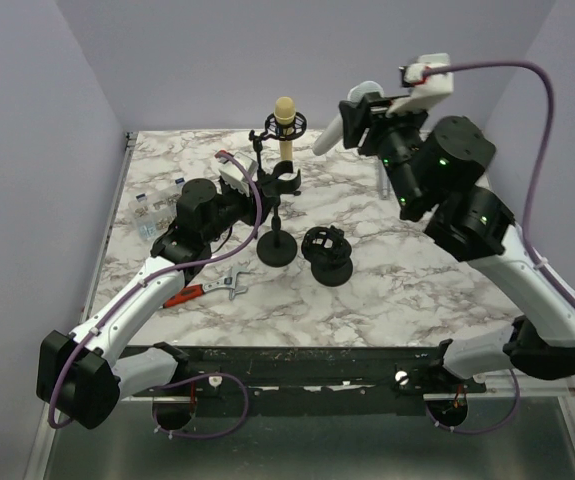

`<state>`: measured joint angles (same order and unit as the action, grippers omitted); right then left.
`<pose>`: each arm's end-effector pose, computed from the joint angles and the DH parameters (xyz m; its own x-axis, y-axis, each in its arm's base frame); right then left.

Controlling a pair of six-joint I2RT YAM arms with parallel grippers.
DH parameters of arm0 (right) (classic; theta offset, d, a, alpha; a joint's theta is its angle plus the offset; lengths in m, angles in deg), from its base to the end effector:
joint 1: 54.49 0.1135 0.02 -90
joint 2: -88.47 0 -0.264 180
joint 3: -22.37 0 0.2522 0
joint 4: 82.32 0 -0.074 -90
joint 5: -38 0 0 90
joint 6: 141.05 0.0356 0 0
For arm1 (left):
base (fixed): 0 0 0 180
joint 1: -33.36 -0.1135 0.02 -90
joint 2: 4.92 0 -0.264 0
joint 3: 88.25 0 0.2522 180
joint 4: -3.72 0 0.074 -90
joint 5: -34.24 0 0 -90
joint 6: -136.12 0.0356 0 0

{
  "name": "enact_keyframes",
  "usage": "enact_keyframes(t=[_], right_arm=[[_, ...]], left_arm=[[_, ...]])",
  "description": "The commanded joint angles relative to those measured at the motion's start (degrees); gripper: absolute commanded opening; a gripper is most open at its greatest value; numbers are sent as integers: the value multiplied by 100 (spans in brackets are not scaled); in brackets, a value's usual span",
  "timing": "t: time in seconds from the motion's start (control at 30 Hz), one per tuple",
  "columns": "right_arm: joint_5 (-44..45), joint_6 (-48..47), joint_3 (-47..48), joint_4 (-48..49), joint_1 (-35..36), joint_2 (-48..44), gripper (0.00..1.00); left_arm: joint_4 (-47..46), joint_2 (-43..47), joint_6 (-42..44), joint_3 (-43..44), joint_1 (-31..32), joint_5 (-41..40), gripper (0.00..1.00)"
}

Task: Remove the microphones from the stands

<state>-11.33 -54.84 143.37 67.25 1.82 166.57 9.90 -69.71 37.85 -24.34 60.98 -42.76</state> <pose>0.1574 0.1943 0.5653 0.1379 0.1165 -0.9836 -0.2696 0.9600 0.0759 0.2334 -0.1312 0.3351 -0.2012 -0.0529 -0.9781 0.6271 0.7601 -0.1701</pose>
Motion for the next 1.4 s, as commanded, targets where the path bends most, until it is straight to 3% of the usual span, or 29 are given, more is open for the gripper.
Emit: enact_keyframes(t=[0.0, 0.2, 0.3, 0.47, 0.6, 0.97, 1.2, 1.37], right_arm=[[928, -444, -1187, 1136, 47, -655, 1], [2129, -1170, -2481, 1607, -40, -950, 1], [2223, -1176, -2921, 1606, -234, -990, 1], [1738, -199, -3157, 527, -1036, -833, 1], [1195, 648, -3267, -195, -1746, -538, 1], [404, 1577, -3099, -1802, -3193, 730, 1], [-513, 1703, -3200, -1835, -4004, 1019, 1], [-511, 1583, -3061, -1497, -4113, 1474, 1]], left_arm=[[185, 72, -139, -32, 41, -91, 0], [222, 55, -222, -5, 40, -86, 1], [305, 55, -293, 55, 38, -141, 18], [386, 93, -346, 118, 38, -78, 59], [387, 181, -360, 131, 39, -84, 74], [497, 847, -401, 70, 40, -217, 81], [427, 1782, -481, -214, 37, -268, 82], [377, 2406, -509, -385, 41, -314, 83]])
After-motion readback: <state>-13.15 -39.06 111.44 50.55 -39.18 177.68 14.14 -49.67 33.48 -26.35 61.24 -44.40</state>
